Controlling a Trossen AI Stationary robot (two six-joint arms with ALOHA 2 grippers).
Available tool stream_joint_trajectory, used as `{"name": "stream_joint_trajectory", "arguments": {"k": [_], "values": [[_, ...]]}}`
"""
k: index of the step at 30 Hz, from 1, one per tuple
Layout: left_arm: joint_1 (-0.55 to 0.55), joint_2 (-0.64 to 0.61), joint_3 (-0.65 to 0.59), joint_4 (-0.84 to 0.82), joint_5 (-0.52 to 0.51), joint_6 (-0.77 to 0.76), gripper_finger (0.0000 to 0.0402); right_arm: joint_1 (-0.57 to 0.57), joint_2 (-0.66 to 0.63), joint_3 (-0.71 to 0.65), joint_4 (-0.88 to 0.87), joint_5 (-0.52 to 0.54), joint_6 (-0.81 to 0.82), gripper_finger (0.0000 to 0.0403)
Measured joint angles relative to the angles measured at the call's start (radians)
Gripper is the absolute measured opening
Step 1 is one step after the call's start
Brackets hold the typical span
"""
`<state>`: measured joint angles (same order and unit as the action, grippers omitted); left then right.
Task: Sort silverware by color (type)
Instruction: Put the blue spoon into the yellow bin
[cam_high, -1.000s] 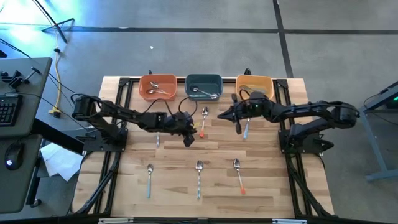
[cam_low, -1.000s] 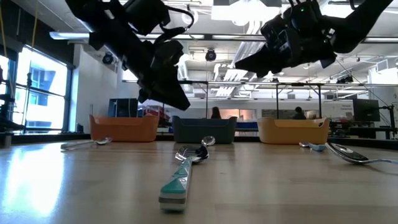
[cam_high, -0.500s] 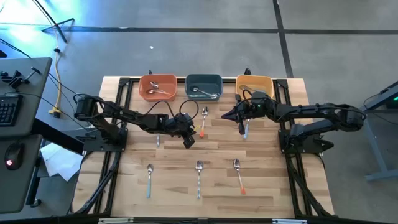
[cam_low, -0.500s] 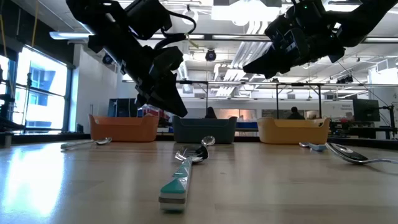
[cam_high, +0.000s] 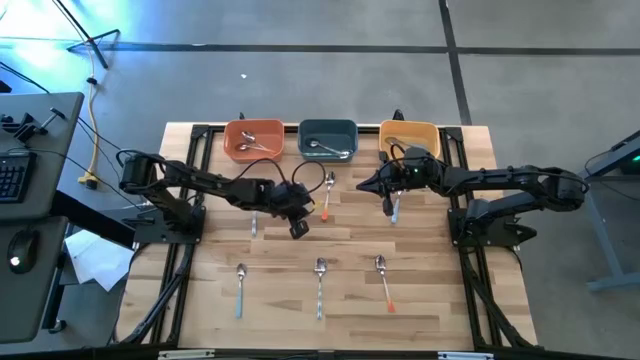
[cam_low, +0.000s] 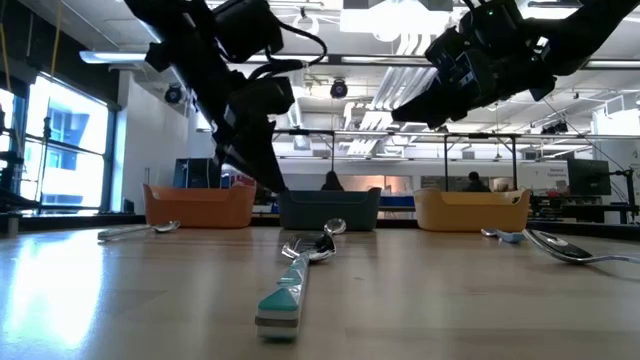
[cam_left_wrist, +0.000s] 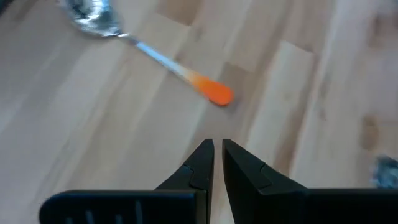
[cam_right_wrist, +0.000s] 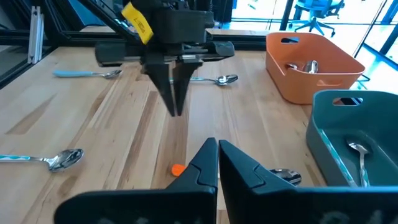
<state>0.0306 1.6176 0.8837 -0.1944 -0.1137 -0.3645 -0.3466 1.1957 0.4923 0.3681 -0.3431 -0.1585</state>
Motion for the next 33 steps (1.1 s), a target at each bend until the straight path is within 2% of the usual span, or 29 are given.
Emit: {"name": "stream_joint_trajectory", "arguments": {"k": [4,11,20,33], "values": [[0.011,0.000,0.000,-0.017,0.054,-0.008,0.0023,0.000,0.000,0.000,-0.005,0.000,0.000,0.0000],[0.011,0.000,0.000,-0.096,0.031,-0.020,0.0023,0.000,0.000,0.024,-0.034,0.000,-0.023,0.0000],[-0.021,-0.002,0.000,-0.098,0.030,-0.035,0.0023,0.000,0.000,0.036,-0.051,0.000,-0.026,0.0000],[-0.027,-0.081,-0.054,-0.121,0.001,-0.079,0.0023,0.000,0.000,0.036,-0.011,0.000,-0.086,0.0000]]}}
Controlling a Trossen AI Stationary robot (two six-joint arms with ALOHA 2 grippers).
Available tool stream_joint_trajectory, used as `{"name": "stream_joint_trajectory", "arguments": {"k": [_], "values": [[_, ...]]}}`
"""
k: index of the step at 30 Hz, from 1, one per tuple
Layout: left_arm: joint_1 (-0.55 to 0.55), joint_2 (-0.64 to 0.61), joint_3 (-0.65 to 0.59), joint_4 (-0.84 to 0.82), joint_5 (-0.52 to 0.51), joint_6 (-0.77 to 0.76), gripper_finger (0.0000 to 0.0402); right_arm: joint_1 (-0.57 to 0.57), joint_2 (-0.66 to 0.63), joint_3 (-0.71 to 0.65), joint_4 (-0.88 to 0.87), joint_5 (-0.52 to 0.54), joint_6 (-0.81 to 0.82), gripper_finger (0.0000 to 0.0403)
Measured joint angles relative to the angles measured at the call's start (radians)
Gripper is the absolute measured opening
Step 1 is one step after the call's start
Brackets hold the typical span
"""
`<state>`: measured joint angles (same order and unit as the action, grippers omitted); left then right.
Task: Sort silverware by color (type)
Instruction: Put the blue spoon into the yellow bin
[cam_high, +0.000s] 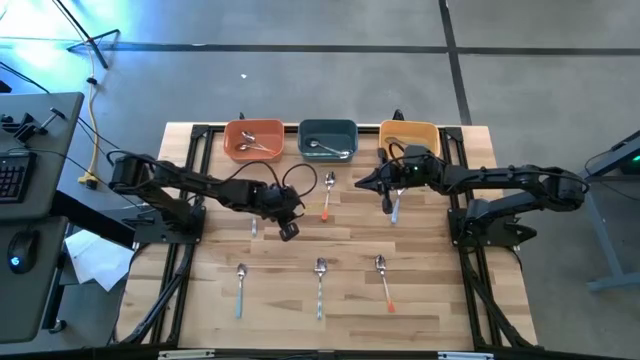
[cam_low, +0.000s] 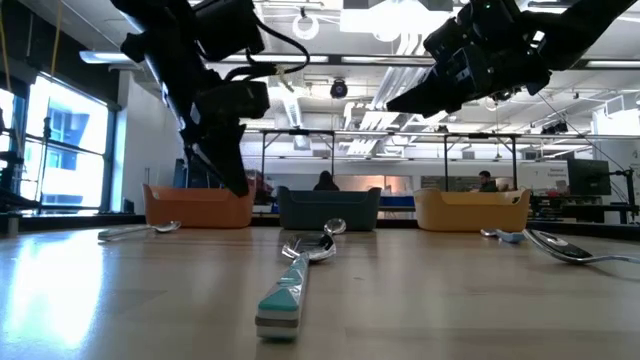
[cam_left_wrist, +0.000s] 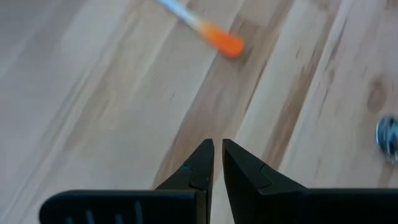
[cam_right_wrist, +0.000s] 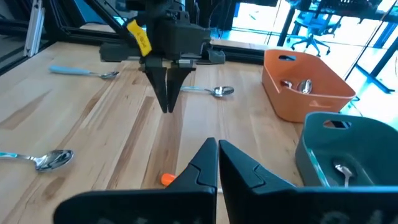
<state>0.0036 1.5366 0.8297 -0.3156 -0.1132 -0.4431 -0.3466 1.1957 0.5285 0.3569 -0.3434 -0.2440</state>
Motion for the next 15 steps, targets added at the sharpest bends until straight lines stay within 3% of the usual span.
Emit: {"name": "stream_joint_trajectory", "arguments": {"k": [7,15], "values": [[-0.004,-0.050,0.003,-0.133,0.029,-0.025,0.0024,0.000,0.000,0.000,0.010,-0.005,0.003,0.0000],[0.003,-0.132,0.003,-0.319,0.014,-0.201,0.0032,0.000,0.000,0.000,0.019,-0.006,0.003,0.0000]]}}
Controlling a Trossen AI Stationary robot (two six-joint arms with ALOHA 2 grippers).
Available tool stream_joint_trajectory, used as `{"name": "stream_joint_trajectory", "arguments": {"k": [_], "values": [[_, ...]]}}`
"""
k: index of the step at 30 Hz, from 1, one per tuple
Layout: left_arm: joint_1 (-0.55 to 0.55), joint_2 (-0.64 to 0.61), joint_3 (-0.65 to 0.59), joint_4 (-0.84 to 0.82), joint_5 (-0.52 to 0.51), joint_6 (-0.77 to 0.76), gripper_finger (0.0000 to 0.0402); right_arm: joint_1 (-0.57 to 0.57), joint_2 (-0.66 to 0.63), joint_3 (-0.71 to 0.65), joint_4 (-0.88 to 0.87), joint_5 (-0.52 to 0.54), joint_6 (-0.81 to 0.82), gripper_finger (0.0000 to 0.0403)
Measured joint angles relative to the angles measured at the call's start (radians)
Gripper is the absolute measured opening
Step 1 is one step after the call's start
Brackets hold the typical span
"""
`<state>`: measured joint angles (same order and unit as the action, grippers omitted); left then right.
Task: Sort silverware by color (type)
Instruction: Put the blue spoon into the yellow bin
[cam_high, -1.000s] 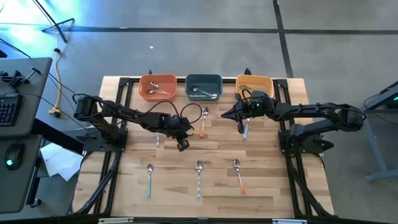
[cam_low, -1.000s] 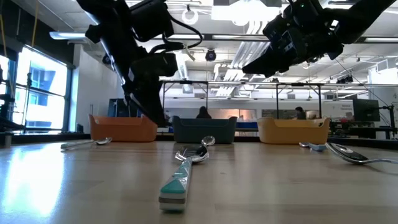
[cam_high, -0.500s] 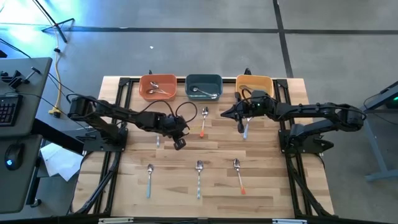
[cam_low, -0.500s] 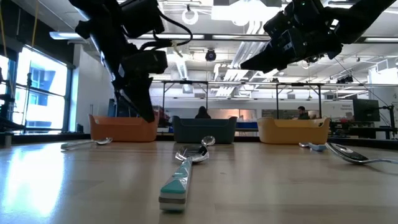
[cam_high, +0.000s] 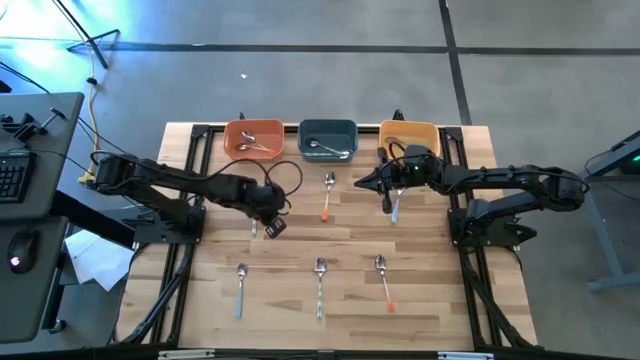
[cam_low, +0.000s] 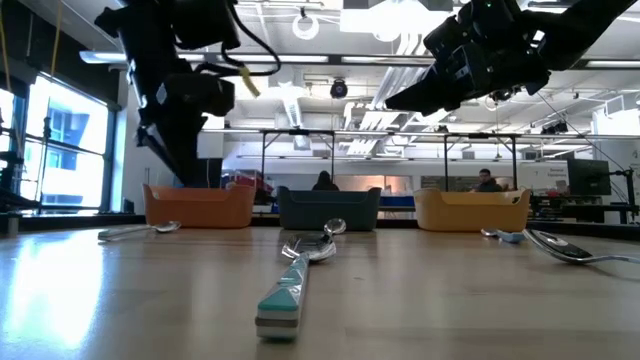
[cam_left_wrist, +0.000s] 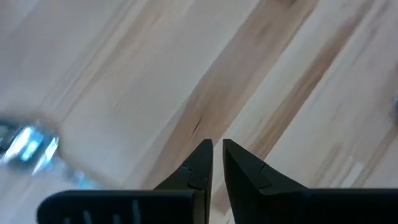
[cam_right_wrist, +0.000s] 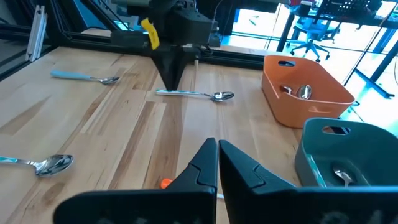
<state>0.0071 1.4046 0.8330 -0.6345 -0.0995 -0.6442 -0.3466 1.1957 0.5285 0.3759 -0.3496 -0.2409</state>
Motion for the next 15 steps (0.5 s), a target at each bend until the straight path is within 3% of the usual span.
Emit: {"name": "stream_joint_trajectory", "arguments": {"k": [8,15], "values": [[-0.002,0.010,-0.007,-0.127,-0.002,-0.143,0.0099,0.000,0.000,0.000,-0.002,-0.001,0.005,0.0000],[-0.110,-0.001,-0.063,0.014,-0.096,-0.190,0.0143,0.010,0.000,0.000,-0.005,0.007,-0.004,0.0000]]}}
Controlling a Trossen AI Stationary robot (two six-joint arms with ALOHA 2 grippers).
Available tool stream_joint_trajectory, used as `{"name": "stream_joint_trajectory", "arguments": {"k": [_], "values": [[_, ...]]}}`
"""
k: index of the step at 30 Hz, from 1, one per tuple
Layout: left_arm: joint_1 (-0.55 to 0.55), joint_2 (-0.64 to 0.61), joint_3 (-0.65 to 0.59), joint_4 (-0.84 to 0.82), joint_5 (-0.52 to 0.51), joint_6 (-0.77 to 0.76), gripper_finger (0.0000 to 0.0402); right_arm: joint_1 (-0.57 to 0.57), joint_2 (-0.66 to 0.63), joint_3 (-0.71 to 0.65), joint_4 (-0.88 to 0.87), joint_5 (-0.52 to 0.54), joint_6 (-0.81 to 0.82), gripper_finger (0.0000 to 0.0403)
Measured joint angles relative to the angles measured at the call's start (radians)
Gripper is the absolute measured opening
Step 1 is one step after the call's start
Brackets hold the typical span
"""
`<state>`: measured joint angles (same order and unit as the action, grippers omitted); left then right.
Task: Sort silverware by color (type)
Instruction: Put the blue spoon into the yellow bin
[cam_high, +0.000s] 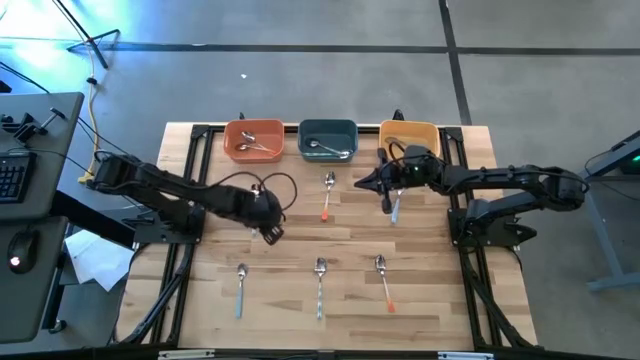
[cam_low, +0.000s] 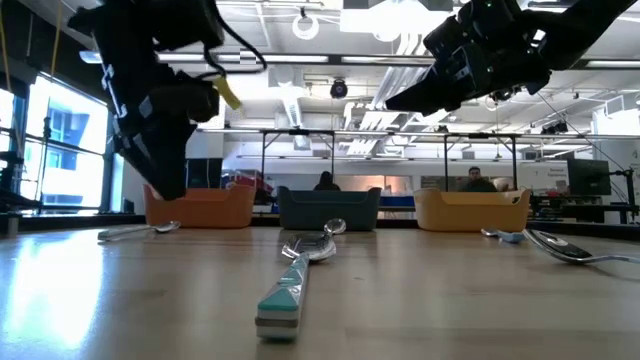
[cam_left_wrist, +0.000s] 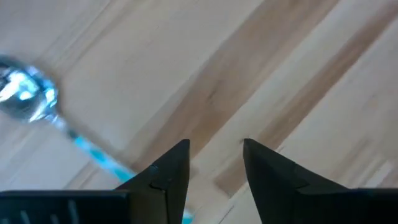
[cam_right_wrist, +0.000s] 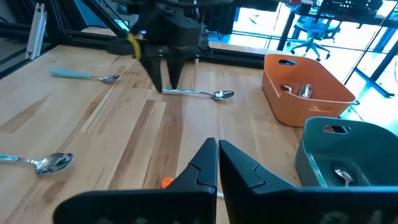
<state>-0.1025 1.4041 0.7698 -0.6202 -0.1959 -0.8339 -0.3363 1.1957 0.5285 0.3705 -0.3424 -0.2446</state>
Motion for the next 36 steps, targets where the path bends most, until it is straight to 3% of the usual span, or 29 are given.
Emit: {"name": "stream_joint_trajectory", "arguments": {"k": [8,11,15,19,27,32,36], "values": [[-0.161,-0.002,-0.011,0.246,-0.210,-0.020,0.0145,0.113,-0.004,0.039,-0.045,0.114,0.000,0.0000],[-0.208,-0.002,-0.011,0.356,-0.293,0.018,0.0145,0.170,-0.017,0.132,-0.196,0.172,0.055,0.0000],[-0.266,-0.002,-0.011,0.521,-0.418,0.109,0.0145,0.263,-0.010,0.216,-0.423,0.349,0.118,0.0000],[-0.293,0.005,-0.011,0.707,-0.443,0.269,0.0145,0.330,-0.013,0.235,-0.581,0.416,0.272,0.0000],[-0.240,0.066,-0.013,0.969,-0.301,0.441,0.0110,0.404,-0.013,0.209,-0.837,0.678,0.665,0.0000],[-0.110,0.151,-0.012,1.147,-0.100,0.547,0.0061,0.363,-0.013,0.209,-0.990,0.710,0.917,0.0000],[0.031,0.217,-0.012,1.247,0.096,0.567,0.0021,0.287,-0.013,0.209,-1.069,0.714,1.019,0.0000]]}}
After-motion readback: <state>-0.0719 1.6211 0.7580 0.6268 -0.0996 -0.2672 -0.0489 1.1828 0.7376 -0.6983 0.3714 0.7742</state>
